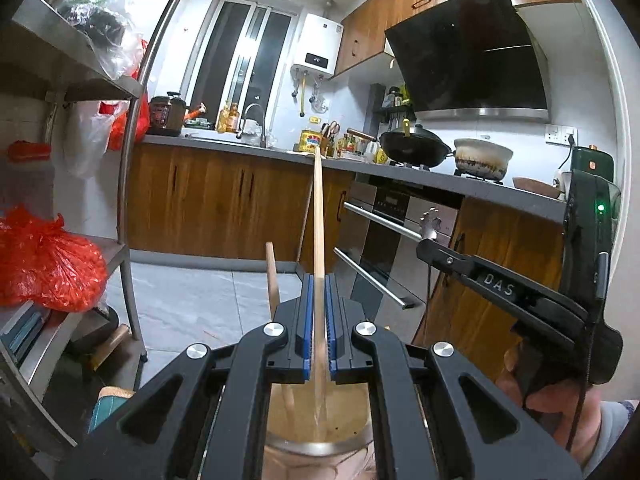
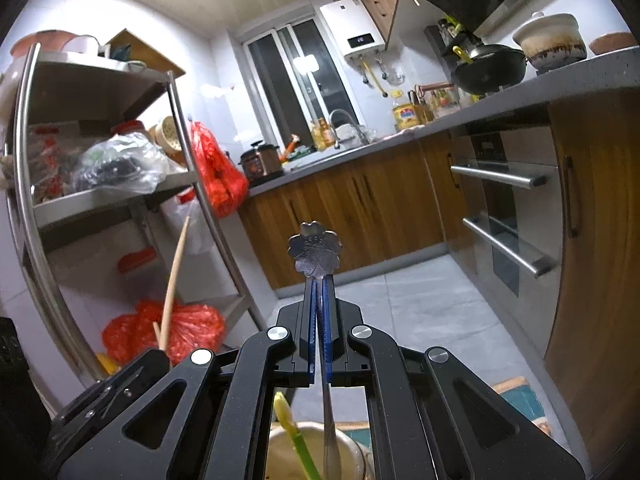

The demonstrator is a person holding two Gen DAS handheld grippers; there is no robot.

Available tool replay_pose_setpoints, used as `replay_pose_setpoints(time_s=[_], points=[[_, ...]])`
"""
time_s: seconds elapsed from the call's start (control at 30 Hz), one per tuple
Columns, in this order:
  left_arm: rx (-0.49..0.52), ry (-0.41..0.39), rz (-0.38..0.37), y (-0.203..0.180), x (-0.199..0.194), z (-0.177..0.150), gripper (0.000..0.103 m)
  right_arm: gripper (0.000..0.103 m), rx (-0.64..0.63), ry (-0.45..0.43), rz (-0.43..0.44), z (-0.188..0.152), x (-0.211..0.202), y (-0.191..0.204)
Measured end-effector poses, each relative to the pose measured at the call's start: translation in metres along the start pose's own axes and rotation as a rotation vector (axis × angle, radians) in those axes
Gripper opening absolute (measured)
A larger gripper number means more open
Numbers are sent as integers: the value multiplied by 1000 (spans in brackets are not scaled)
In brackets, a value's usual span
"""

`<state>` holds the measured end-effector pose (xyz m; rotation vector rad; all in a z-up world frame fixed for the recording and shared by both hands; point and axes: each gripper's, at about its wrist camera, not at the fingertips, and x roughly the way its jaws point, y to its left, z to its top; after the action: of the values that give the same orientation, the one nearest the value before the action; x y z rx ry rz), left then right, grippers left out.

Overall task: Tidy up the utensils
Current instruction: 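Drop the flower spoon into the short holder while the left tool drops the chopstick into the tall holder, then move both open tools back over the remaining utensils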

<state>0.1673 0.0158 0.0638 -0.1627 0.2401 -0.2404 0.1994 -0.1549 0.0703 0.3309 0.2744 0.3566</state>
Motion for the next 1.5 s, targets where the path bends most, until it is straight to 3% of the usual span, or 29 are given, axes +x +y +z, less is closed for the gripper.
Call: replay_pose_setpoints(time_s=[0.2, 0.37, 0.5, 0.6, 0.67, 0.7, 0.8, 0.93, 1.0, 1.03, 1.1, 1.17, 1.23, 1.33, 1.5], points=[[69, 48, -2, -4, -6, -9, 5, 4, -29, 69, -7, -13, -1, -1], [86, 137, -22, -9, 0, -12, 5, 4, -9, 103, -21, -25, -7, -7], [105, 153, -19, -12, 1, -13, 5, 4, -10, 118, -24, -31, -10, -7], [108, 145, -16, -14, -4, -11, 11, 4, -25, 133, -32, -37, -10, -5], [109, 138, -11, -14, -8, -9, 30, 4, -30, 131, -37, -38, -13, -6], [109, 132, -8, -14, -11, -8, 34, 4, -29, 133, -38, -38, -13, -6], [99, 128, -4, -13, -18, -5, 39, 6, -23, 146, -42, -36, -12, -8], [86, 127, -3, -12, -26, -3, 47, 34, -8, 146, -48, -34, -16, -11], [87, 126, 3, -11, -29, -2, 51, 36, -5, 144, -52, -33, -20, -12], [85, 126, 4, -11, -31, -2, 53, 42, -4, 146, -53, -32, -22, -13], [79, 126, 6, -10, -37, -2, 61, 60, 1, 152, -59, -30, -28, -16], [77, 120, 22, -9, -44, -1, 86, 80, 8, 155, -60, -28, -37, -21], [74, 114, 41, -8, -50, -1, 96, 93, 15, 162, -56, -25, -47, -26], [60, 116, 65, -6, -59, 1, 97, 98, 21, 171, -54, -20, -62, -32], [36, 142, 70, -1, -73, 1, 97, 98, -45, 172, -90, -13, -91, -33]])
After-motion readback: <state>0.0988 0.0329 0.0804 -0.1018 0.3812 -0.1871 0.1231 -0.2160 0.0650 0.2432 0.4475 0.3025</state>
